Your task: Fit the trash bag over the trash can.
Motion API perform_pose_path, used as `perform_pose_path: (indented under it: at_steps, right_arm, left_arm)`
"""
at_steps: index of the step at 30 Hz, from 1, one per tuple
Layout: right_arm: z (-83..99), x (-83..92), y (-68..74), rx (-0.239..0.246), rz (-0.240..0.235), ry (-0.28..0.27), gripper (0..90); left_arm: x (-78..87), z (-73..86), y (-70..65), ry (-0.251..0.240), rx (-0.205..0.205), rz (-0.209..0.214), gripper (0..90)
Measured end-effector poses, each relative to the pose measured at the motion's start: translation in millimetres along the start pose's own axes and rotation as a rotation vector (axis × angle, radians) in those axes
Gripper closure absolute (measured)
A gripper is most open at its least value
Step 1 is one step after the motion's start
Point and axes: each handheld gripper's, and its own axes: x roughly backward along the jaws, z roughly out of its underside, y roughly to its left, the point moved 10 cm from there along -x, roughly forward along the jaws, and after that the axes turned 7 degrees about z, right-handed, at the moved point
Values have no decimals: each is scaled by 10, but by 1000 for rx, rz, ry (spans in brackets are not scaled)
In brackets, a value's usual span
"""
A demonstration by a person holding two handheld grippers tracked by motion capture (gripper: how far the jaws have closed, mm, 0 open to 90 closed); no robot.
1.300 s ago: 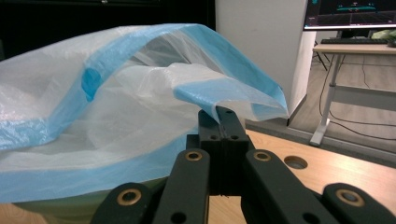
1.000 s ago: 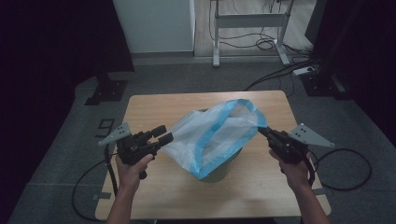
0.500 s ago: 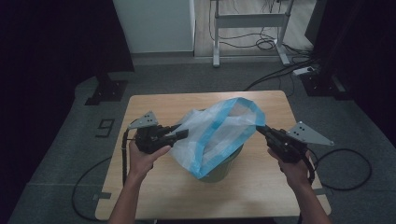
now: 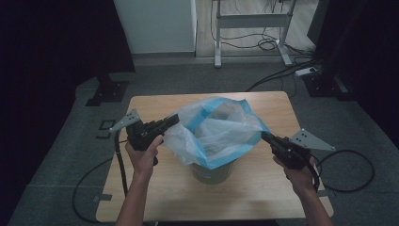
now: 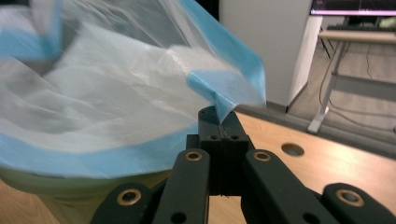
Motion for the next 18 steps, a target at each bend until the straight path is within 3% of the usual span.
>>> perform_pose_path:
  at_steps: [4, 6, 11, 14, 18]
  right_arm:
    - [46, -10, -112, -8, 29, 34, 891]
    - [1, 71, -221, -19, 52, 25, 891]
    - [-144, 232, -479, -55, 103, -14, 891]
    - [-194, 274, -552, -80, 122, -38, 890]
    - [-139, 287, -530, -98, 115, -48, 890]
  left_arm:
    - [-46, 35, 55, -4, 27, 17, 895]
    - [-78, 31, 73, -6, 38, 20, 895]
    - [-150, -12, 11, -9, 7, 23, 895]
    - [-164, 7, -26, 5, -4, 33, 893]
    - [-66, 124, -109, 13, -5, 45, 884]
